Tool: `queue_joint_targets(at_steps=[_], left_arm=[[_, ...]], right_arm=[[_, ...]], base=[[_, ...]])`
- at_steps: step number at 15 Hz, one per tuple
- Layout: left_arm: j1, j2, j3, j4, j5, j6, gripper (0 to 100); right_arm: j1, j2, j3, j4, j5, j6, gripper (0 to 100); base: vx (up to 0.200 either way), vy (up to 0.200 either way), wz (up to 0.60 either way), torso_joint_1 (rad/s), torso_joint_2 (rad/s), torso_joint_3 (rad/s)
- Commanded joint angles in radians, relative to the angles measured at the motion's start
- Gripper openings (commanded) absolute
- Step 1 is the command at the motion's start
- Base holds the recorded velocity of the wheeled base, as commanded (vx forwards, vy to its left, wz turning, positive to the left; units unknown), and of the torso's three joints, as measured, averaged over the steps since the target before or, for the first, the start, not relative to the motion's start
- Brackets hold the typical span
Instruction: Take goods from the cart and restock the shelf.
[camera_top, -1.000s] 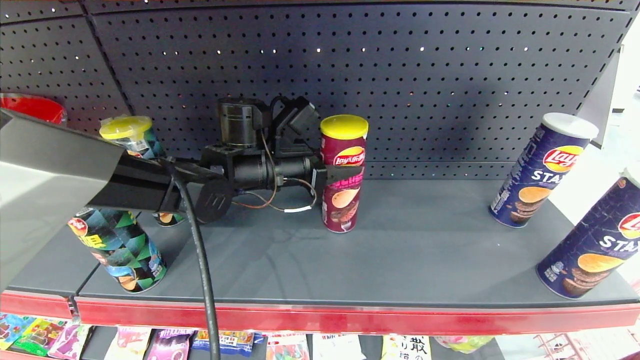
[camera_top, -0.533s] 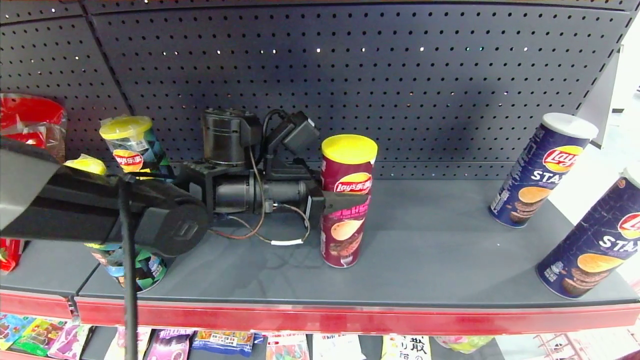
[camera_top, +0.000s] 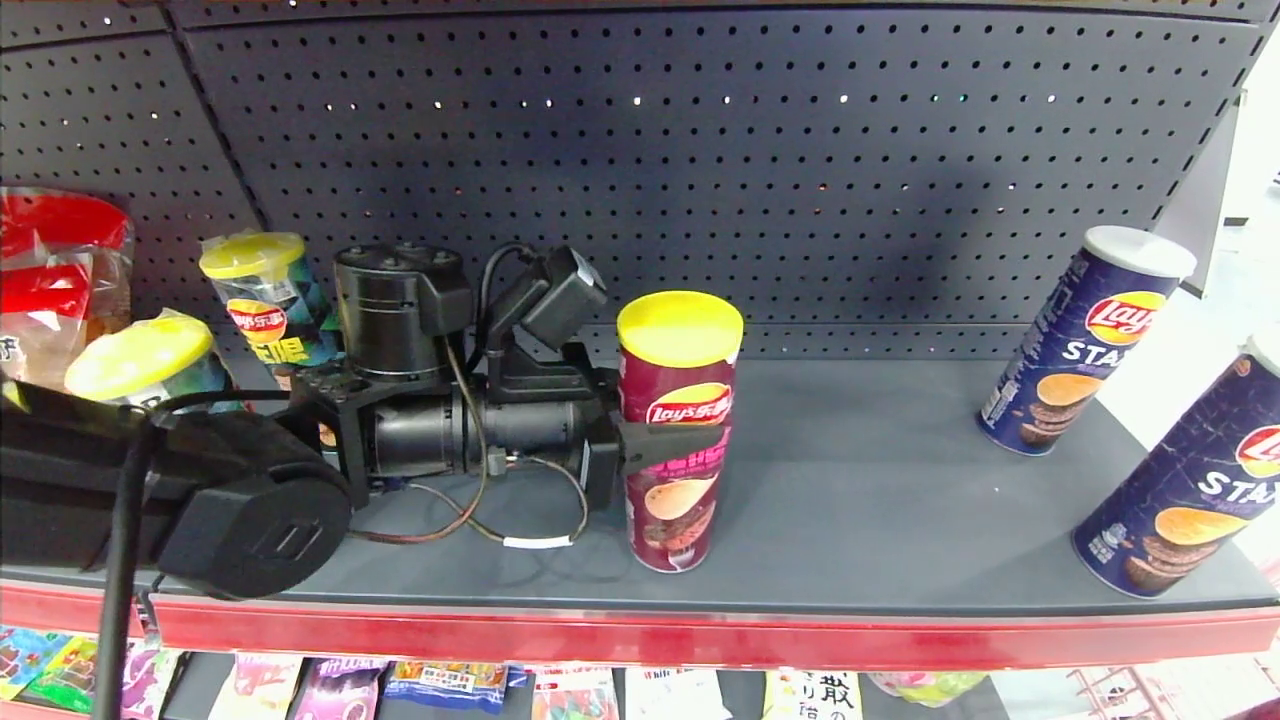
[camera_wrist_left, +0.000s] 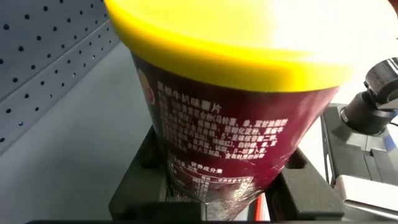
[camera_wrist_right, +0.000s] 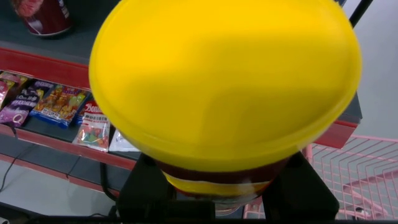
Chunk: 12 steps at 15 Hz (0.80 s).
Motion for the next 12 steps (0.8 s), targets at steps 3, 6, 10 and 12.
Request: queue_joint_targets(at_steps=[3,6,10,12], left_arm=[[0.0,-0.025,0.053,-0.011,-0.006,0.001,0],[0.002,-0.041,0.065,-0.011,-0.008,-0.002,0],[0.008,-0.058,0.093,-0.011,-0.009,0.0,0],[0.008,-0.067,0.113,-0.011,-0.009,0.0,0]], right_arm=[[-0.001,0.002,-0.002,0.002,0.003,0.0,0],[-0.001,0.001,0.0,0.003,0.003,0.0,0],[-0.001,0.002,0.0,0.003,0.003,0.0,0],[-0.001,0.002,0.0,0.003,0.003,0.0,0]], base=[[0.0,0.0,0.0,0.0,0.0,0.0],[0.0,0.0,0.0,0.0,0.0,0.0],[0.0,0.0,0.0,0.0,0.0,0.0],[0.0,0.0,0.0,0.0,0.0,0.0]])
